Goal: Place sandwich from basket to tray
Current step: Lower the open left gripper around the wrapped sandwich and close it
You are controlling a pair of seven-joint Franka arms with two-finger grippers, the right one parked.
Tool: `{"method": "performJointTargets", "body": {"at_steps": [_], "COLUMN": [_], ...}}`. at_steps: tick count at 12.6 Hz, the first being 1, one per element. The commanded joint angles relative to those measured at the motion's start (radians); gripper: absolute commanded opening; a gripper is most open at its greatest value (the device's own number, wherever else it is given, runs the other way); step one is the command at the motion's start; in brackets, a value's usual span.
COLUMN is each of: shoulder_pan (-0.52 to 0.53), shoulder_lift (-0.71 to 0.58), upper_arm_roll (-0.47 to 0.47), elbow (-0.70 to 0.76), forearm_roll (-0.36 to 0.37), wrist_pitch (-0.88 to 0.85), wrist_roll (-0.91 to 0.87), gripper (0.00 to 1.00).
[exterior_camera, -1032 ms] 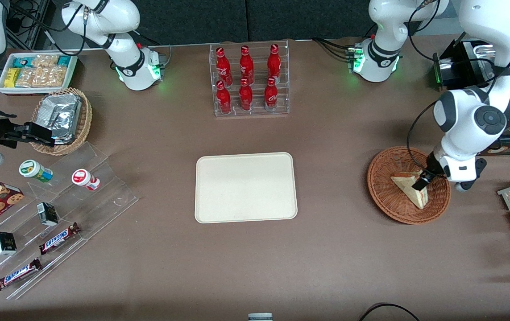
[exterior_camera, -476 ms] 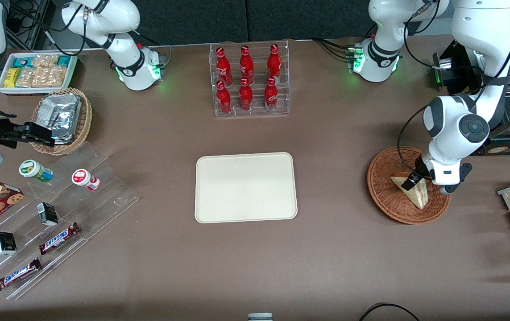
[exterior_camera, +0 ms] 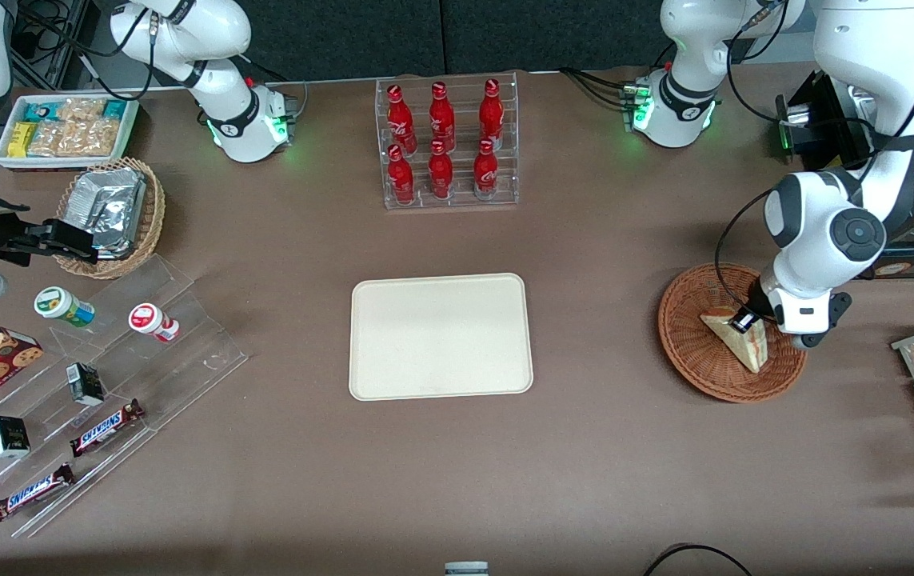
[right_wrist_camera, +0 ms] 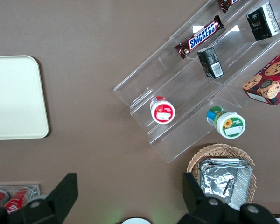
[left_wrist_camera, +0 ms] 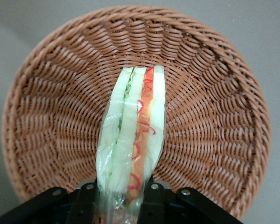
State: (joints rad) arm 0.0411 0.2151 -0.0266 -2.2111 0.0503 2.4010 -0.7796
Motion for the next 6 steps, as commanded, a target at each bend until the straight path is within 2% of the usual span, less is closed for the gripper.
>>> {"method": "performJointTargets", "body": {"at_steps": [1, 6], "shoulder_pan": [-0.036, -0.138], "shoulder_lift": [-0.066, -0.108], "upper_arm_roll": [-0.001, -0.002], "elbow": [0.092, 0.345], "forearm_roll": [0.011, 0.008], "wrist_pitch": [-0.184, -0.541], "wrist_roll": [0.002, -0.007], "gripper": [0.00, 0.00]}}
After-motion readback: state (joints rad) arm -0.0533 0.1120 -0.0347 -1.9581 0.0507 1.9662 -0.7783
